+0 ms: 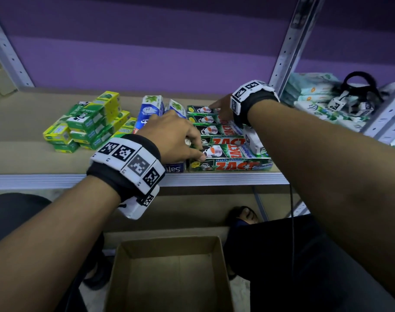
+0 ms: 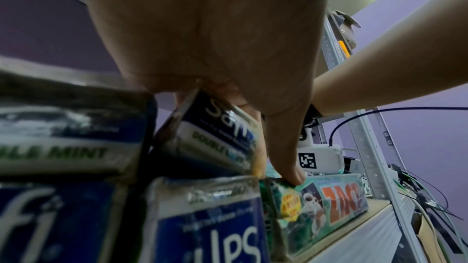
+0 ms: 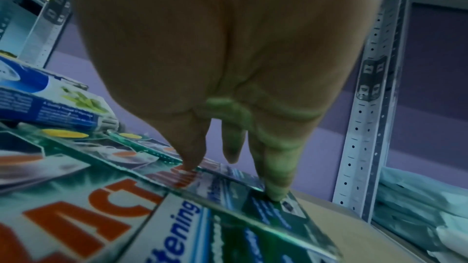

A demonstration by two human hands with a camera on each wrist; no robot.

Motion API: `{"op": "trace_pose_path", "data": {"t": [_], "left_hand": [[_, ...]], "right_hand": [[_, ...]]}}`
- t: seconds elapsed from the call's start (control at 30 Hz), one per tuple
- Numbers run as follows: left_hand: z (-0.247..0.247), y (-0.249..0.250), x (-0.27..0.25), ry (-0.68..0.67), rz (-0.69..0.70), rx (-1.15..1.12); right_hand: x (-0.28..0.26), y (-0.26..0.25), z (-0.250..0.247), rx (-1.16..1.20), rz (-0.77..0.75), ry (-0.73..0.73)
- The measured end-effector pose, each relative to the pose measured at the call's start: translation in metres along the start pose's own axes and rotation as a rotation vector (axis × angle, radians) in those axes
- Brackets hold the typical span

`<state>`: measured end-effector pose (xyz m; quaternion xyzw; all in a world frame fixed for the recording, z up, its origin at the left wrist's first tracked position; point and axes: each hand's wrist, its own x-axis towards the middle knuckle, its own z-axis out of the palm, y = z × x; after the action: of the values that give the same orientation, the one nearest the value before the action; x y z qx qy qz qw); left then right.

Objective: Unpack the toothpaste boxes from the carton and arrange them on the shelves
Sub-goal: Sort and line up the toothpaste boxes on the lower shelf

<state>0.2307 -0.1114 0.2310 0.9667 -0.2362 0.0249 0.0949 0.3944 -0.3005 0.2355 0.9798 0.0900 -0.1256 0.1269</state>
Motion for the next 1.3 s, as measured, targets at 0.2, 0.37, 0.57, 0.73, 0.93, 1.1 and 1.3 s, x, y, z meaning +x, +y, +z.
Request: {"op": "trace_pose_path", "data": {"t": [0.2, 0.37, 0.57, 0.73, 0.93, 1.1, 1.3], "left_hand": [[0.000, 0.001, -0.001, 0.007, -0.001, 0.002], [0.004, 0.002, -0.003, 0.012, -0.002, -0.006], [0.006, 0.001, -0.007, 0.034, 0.012, -0.007], [0.007, 0.002, -0.006, 0.048, 0.009, 0.011], [0.007, 0.002, -0.007, 0.046, 0.010, -0.009], [0.006, 0.002, -0.005, 0.040, 0.022, -0.001], [0.005, 0.002, -0.007, 0.034, 0.020, -0.007]], "right_hand": [[0.028, 0.009, 0.005, 0.049, -0.009, -0.010], [0.010, 0.003, 0.009, 0.139, 0.004, 0.014], [-0.014, 0.004, 0.013, 0.164, -0.042, 0.029], [-0.021, 0.005, 0.016, 0.121, -0.086, 0.048], [-0.036, 0.007, 0.017, -0.006, -0.137, 0.054], [-0.054, 0.010, 0.014, 0.039, -0.124, 0.073], [-0.080, -0.005, 0.001, -0.025, -0.139, 0.011]]}}
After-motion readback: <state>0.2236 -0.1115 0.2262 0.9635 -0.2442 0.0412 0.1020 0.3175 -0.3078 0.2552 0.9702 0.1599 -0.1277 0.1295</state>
